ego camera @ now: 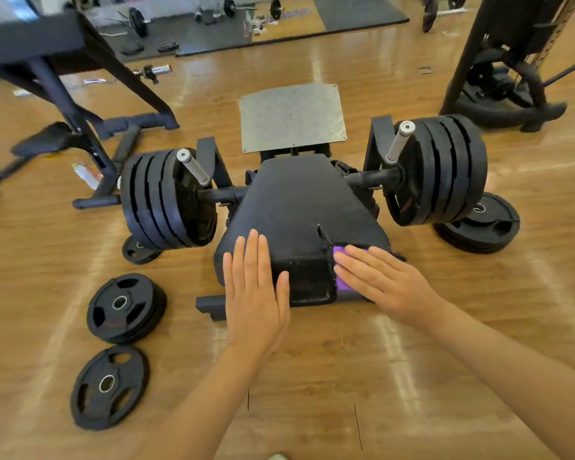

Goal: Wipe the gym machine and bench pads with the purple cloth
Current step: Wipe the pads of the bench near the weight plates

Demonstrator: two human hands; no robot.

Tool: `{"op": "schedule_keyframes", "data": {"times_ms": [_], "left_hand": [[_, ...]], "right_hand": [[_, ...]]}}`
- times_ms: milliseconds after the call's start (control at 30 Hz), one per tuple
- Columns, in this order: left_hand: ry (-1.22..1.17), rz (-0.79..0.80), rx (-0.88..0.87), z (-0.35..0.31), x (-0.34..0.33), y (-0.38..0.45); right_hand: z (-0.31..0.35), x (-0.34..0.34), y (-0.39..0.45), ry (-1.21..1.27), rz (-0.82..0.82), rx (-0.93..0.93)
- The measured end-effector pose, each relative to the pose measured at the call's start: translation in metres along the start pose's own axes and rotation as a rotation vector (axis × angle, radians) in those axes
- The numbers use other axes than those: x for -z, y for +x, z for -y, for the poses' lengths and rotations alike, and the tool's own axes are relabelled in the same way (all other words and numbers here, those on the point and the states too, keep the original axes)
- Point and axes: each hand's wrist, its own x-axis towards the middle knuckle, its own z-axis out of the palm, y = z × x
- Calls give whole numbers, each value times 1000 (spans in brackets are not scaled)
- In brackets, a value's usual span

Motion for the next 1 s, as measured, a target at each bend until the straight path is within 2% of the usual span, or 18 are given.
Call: {"op": "schedule_keyframes", "data": {"times_ms": [167, 433, 733, 1000], "left_hand": [[45, 124, 18, -7, 15, -1], [10, 252, -75, -29, 24, -8], [-31, 196, 5, -46, 21, -5], [-142, 136, -124, -34, 27, 29]], "right_hand": [[-8, -3, -13, 56, 3, -1], [-16, 4, -20, 152, 61, -54], [-10, 24, 2, 309, 137, -179], [-18, 54, 17, 340, 337, -254]]}}
